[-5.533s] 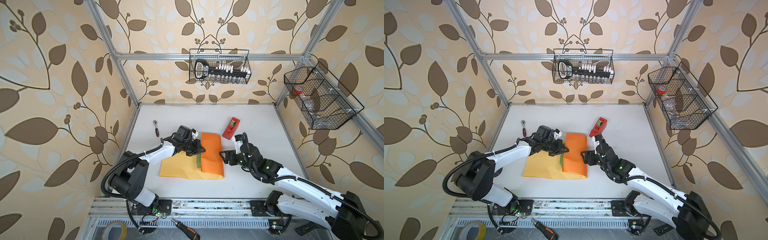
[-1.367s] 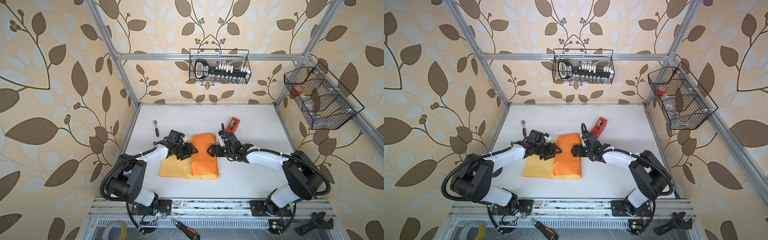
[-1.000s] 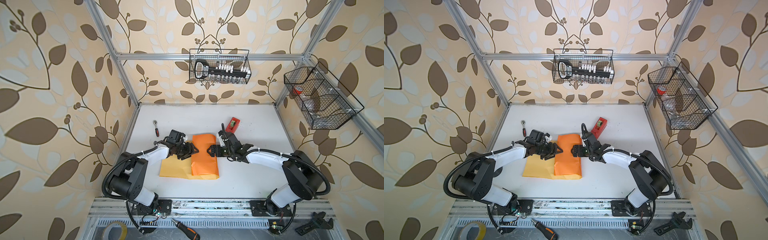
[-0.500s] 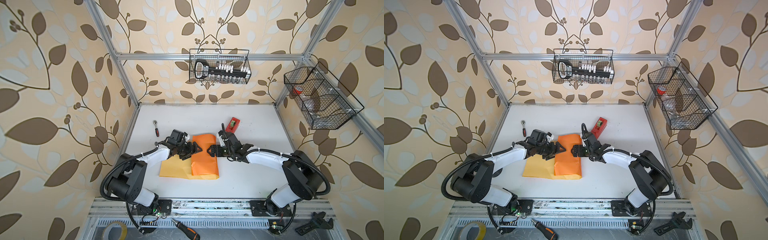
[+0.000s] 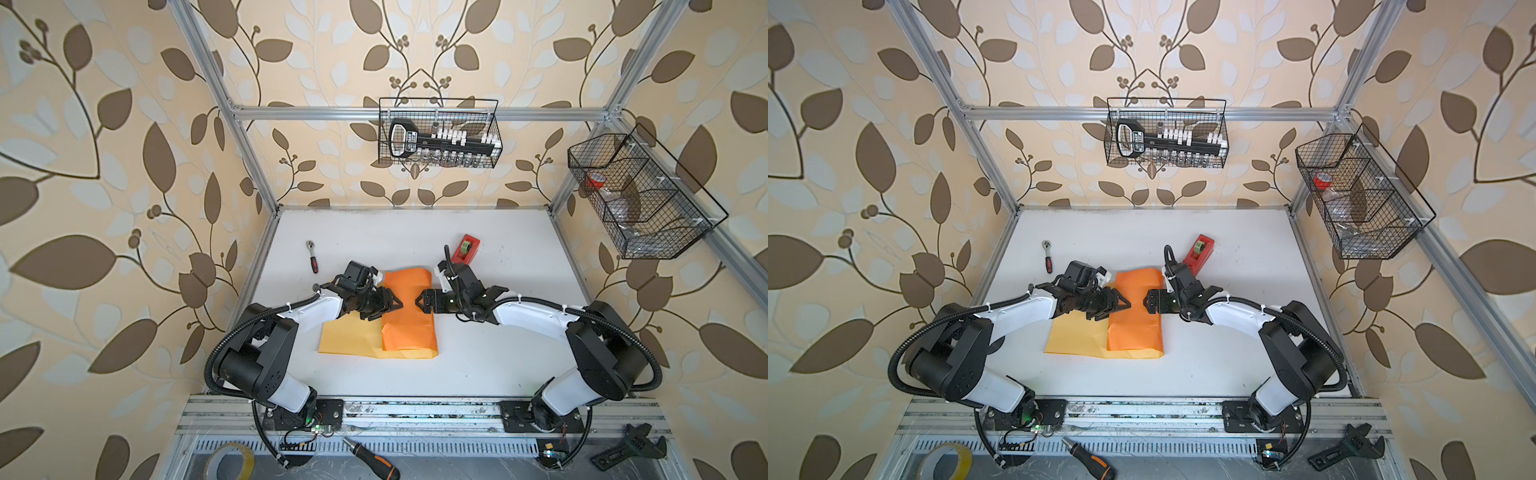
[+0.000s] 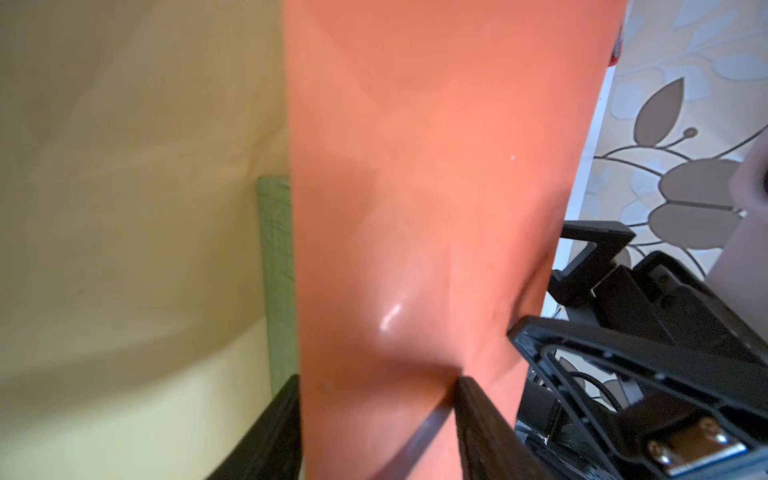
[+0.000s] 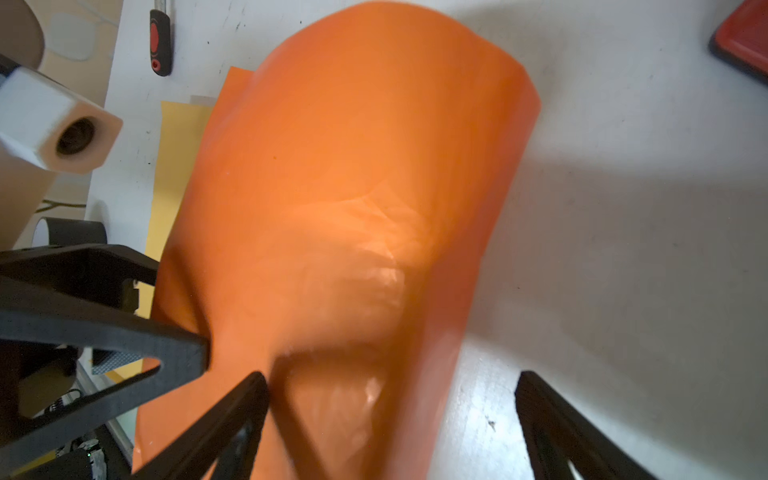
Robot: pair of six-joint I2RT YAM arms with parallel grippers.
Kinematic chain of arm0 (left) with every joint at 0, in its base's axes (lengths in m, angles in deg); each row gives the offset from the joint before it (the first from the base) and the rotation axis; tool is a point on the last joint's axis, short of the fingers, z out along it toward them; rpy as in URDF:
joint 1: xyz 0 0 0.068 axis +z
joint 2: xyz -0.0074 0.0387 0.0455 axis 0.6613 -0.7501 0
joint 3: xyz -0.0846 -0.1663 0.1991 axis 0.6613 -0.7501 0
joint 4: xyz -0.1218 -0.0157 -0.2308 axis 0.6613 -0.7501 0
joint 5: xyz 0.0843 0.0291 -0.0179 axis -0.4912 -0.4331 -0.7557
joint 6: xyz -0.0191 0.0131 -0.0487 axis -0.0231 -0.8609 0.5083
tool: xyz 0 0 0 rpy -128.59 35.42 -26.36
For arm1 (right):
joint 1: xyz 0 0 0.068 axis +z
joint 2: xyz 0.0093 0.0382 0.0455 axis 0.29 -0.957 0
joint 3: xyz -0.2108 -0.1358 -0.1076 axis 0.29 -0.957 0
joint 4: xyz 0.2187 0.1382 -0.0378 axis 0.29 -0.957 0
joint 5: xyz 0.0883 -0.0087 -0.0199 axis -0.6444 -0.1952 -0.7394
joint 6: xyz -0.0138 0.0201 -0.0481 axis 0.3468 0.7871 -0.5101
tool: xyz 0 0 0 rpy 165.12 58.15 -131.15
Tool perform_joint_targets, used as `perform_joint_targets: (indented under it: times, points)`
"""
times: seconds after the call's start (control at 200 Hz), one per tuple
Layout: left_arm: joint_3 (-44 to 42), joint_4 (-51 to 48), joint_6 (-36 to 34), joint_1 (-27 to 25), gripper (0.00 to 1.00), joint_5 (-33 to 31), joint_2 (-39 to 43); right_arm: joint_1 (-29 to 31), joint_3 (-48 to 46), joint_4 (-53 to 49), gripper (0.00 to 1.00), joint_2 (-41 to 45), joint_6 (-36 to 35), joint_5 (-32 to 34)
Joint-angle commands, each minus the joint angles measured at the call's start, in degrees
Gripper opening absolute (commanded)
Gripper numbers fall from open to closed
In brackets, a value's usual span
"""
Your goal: Wrap the gift box in paper
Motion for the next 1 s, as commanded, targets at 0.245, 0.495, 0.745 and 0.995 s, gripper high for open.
perform_joint_targets:
  times: [0.245,0.495,0.745,0.995]
  points:
    - [-3.9,-1.2,0.0,0.0,0.49,-3.0,-1.0,-0.9,2.2,-3.6,0.94,2.3,-1.7,-0.9]
    - [-4.5,-0.8,0.0,0.0,0.45,-3.1,-1.3,-1.9,2.1,-2.2,0.94,3.5,-0.4,-4.7]
    - [-5.0,-0.2,0.4,0.0,0.44,-3.0,-1.5,-3.3,1.4,-1.4,0.94,1.4,-0.3,-5.5]
    - [-5.9,1.6,2.3,-0.2,0.42,-2.8,-1.3,-4.1,-0.6,-1.0,0.93,0.9,-0.6,-6.3]
